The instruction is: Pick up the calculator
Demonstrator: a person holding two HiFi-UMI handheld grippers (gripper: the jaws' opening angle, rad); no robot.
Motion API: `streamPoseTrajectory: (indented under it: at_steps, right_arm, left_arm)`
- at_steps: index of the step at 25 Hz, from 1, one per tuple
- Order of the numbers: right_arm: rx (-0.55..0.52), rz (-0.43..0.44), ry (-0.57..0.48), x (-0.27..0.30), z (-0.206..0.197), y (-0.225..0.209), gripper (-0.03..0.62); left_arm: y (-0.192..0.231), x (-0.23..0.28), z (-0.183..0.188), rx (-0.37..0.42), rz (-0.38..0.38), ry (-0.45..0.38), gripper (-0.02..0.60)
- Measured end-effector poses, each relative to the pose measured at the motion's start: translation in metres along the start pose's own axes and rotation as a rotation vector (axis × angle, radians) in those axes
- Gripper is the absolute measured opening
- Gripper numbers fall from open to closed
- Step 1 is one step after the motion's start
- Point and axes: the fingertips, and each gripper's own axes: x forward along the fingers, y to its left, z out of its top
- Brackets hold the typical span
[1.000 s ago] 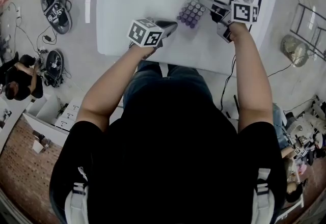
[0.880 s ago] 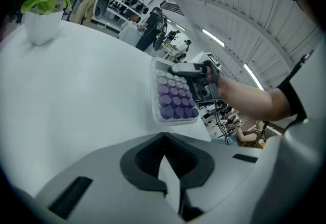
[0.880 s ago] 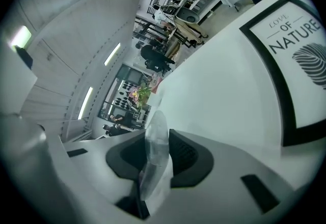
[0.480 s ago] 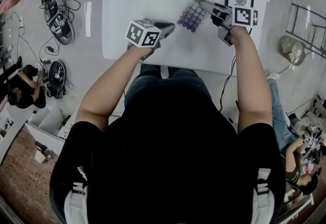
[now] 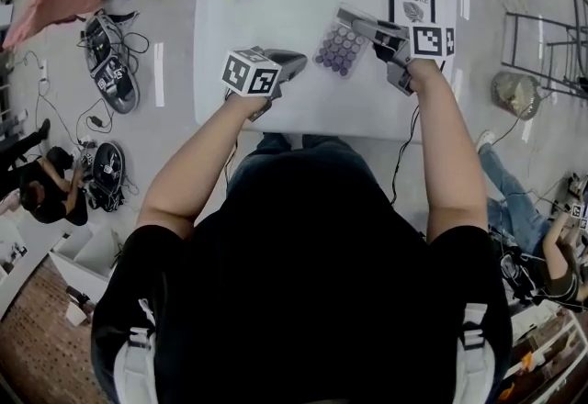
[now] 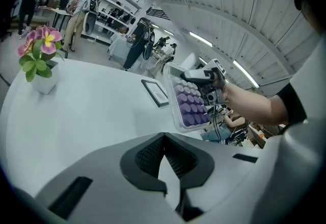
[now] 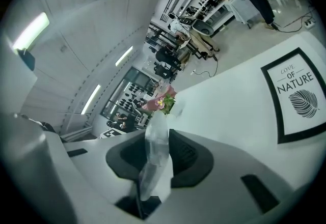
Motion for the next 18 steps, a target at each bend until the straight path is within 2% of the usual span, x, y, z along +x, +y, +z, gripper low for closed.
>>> streamPoseTrajectory:
  at_steps: [3,9,14,18]
  right_arm:
    - [0.031,-0.020,-0.015,-0.008,-0.002,0.012,0.110]
    - [-0.036,0.009,-0.050,-0.011,0.003,0.043,0.110]
    - [-0.001,-0.023,-0.061,-0.015,0.017,0.032,0.110]
    - [-0.010,-0.042,-0.081,-0.019,0.028,0.045,0.110]
  left_arm:
    - [-0.008,-0.013,0.005,0.011,-0.010,-0.006,0.018]
    - [-0.011,-0.042,0.012,0.039,-0.014,-0.036,0.018]
    - [0.006,-0.047,0.033,0.046,-0.008,-0.048,0.018]
    - [0.006,-0.062,0.048,0.056,-0.020,-0.064,0.018]
